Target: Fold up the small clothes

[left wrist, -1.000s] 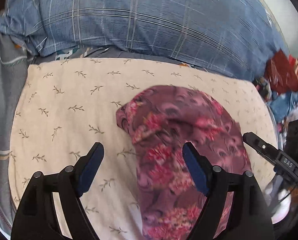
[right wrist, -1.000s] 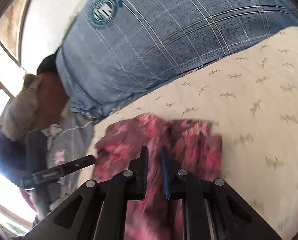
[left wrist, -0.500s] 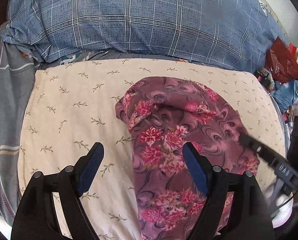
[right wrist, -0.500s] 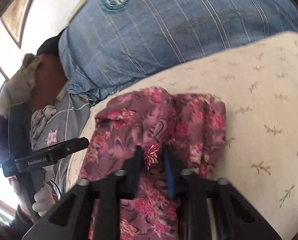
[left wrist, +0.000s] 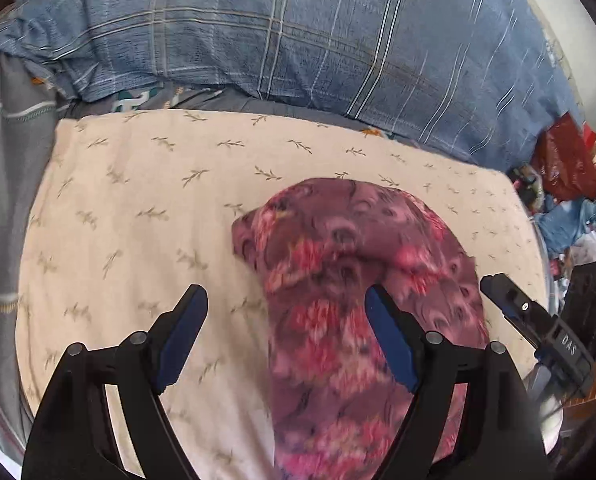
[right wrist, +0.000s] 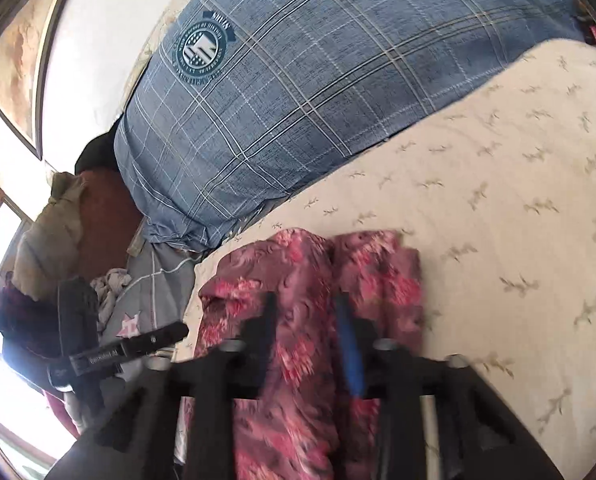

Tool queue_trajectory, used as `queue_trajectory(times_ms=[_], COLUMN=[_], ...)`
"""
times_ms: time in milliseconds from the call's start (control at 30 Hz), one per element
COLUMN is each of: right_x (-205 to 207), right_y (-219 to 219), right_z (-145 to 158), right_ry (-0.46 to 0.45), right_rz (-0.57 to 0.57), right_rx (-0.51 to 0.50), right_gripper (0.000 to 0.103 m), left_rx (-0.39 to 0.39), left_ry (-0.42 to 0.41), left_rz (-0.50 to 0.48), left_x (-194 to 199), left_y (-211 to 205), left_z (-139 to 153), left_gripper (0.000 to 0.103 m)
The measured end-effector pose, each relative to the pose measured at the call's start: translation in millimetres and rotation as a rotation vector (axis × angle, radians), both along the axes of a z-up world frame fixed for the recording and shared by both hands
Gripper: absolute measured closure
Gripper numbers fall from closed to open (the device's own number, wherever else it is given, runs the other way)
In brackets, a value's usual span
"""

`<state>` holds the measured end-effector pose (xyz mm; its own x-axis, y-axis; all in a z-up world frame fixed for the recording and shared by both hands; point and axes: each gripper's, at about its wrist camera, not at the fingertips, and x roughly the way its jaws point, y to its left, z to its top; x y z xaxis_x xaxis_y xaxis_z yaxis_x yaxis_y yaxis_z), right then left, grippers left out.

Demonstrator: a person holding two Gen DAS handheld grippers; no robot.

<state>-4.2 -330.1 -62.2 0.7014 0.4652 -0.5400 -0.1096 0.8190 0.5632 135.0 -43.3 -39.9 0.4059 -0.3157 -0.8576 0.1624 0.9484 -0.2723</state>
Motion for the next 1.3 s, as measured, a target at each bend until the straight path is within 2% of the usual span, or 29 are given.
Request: queue_trajectory(times_ms=[100,167,200,267,300,400,467,500,567,700,767,800,833,900,933,967,1067,1100,1133,1200,1300], right_x=[23,32,33,35,35,36,37,39,39,14,14,20,30,41,36,30,-1,-14,-24,-49,-69], right_y=[14,22,24,28,29,25,18,17,17,6,-1,-5,-7,-4,-6,-7,-19,-23,-25,-27,-20], right_z=[-12,-19,-19,-19,-19,-25,-29,-29,-26,2,4,-2,-15,-36,-33,-29,-14,-12,-13,-19,-39], right_ry=[0.065,0.085,0.076,0.049,0.046,0.046,0.047,0.045,0.026,-0.111,-0.122,-0.093,-0.024,0.072,0.055,0.041,0.006,0.005,0.008,0.030,0.085], right_rz=[0.005,0.011,0.017,0.025,0.028,0.024,0.014,0.015,0.047,0.055,0.027,0.003,-0.020,-0.011,-0.022,-0.027,-0.020,-0.010,-0.008,-0.006,0.013], right_rx=[-0.036,-0.059,-0.066,-0.088,-0.091,-0.068,-0.019,-0.012,-0.005,0.088,0.090,0.073,0.033,-0.012,0.003,0.031,0.127,0.145,0.154,0.170,0.164], right_gripper=[0.063,0.064,0.072,0.074,0.074,0.074,0.075,0.079,0.096,0.097,0.097,0.097,0.097,0.097,0.096,0.089,0.087,0.081,0.076,0.060,0.060], left_rx=[0.073,0.145,0.154,0.154,0.156,0.118,0.056,0.022,-0.027,-0.132,-0.109,-0.083,-0.085,-0.143,-0.152,-0.146,-0.147,-0.162,-0.173,-0.186,-0.158], left_ry=[0.003,-0.034,-0.038,-0.012,0.000,0.028,0.086,0.108,0.104,0.081,0.102,0.113,0.124,0.139,0.126,0.110,0.081,0.079,0.081,0.094,0.151], left_rz=[-0.006,-0.007,-0.021,-0.042,-0.049,-0.046,-0.022,-0.014,-0.013,-0.025,-0.018,-0.016,-0.011,0.006,0.001,-0.006,-0.053,-0.079,-0.097,-0.130,-0.140], left_x=[19,33,41,57,63,75,81,80,71,40,34,31,29,19,12,5,-25,-39,-48,-70,-83], left_y=[-16,-25,-30,-41,-47,-58,-54,-48,-35,-5,1,1,2,11,15,18,23,25,26,24,13], left_z=[-7,-7,-7,-12,-14,-16,-23,-25,-20,-10,-21,-29,-34,-32,-26,-21,-9,-7,-8,-16,-40], left_gripper=[0.021,0.028,0.029,0.040,0.042,0.044,0.044,0.044,0.044,0.043,0.036,0.033,0.030,0.031,0.031,0.032,0.032,0.032,0.032,0.030,0.029])
